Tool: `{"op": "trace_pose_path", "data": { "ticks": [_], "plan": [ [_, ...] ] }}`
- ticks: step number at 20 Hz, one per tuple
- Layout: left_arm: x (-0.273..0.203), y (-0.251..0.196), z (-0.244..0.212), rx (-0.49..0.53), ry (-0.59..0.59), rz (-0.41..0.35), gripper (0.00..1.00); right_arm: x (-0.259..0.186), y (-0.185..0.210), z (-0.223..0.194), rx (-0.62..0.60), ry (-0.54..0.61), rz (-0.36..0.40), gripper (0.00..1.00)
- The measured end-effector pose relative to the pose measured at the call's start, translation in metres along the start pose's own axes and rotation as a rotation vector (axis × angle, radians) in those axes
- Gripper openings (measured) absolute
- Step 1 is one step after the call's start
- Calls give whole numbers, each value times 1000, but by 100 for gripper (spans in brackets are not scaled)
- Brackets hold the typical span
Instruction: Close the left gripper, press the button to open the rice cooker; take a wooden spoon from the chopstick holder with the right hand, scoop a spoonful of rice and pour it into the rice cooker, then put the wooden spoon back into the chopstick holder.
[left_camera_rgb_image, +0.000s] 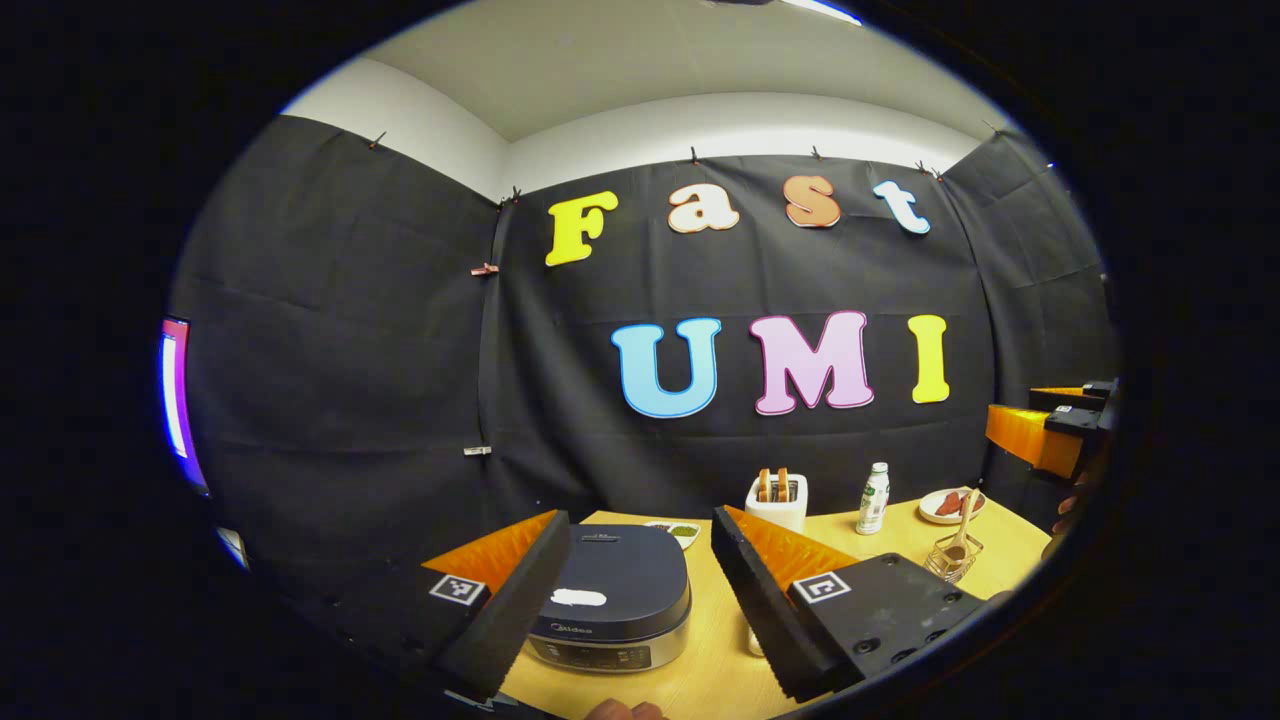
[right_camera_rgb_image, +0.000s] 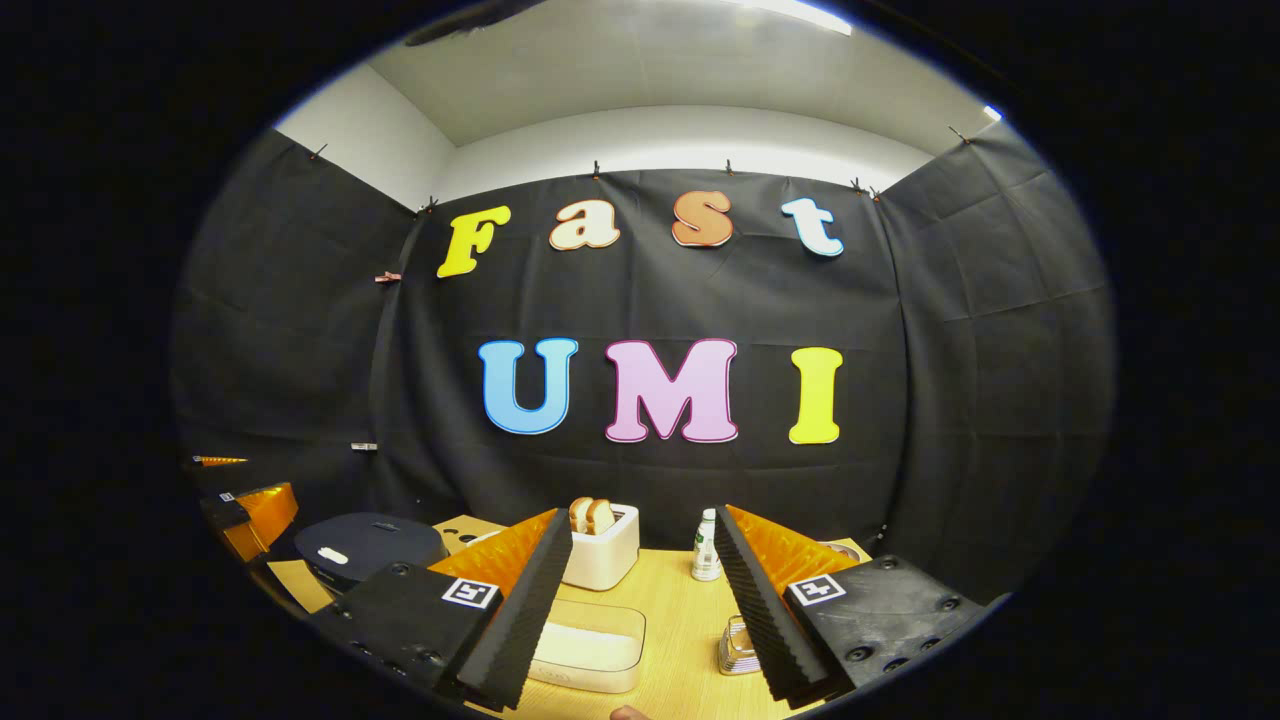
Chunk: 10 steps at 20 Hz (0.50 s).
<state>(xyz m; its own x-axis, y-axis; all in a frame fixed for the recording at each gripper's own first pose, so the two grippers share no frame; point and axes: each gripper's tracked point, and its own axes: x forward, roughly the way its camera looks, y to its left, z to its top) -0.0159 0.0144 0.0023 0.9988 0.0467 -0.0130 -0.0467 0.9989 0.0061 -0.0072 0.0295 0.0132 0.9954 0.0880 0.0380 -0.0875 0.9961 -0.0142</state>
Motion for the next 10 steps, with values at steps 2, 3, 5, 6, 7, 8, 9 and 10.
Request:
{"op": "trace_pose_path", "data": {
  "ticks": [2,3,5,6,7,8,9,10],
  "plan": [
    [-1,1,6,8,-20,0,96,-2,2,7,-10,-21,7,89],
    [0,2,8,15,-25,-1,96,-3,1,8,-18,-23,3,90],
    [2,3,8,14,-23,-6,96,-4,3,5,-13,-18,4,90],
    [4,3,7,11,-24,-6,96,-3,6,6,-10,-19,7,90],
    [6,4,7,10,-24,-5,95,-2,6,6,-14,-19,9,90],
    [7,6,5,8,-20,-2,96,-2,6,5,-22,-19,7,90],
    [10,7,4,2,-16,0,96,-2,5,5,-26,-17,6,90],
    [11,9,2,-5,-11,2,96,-1,5,3,-24,-14,4,90]
  ]
}}
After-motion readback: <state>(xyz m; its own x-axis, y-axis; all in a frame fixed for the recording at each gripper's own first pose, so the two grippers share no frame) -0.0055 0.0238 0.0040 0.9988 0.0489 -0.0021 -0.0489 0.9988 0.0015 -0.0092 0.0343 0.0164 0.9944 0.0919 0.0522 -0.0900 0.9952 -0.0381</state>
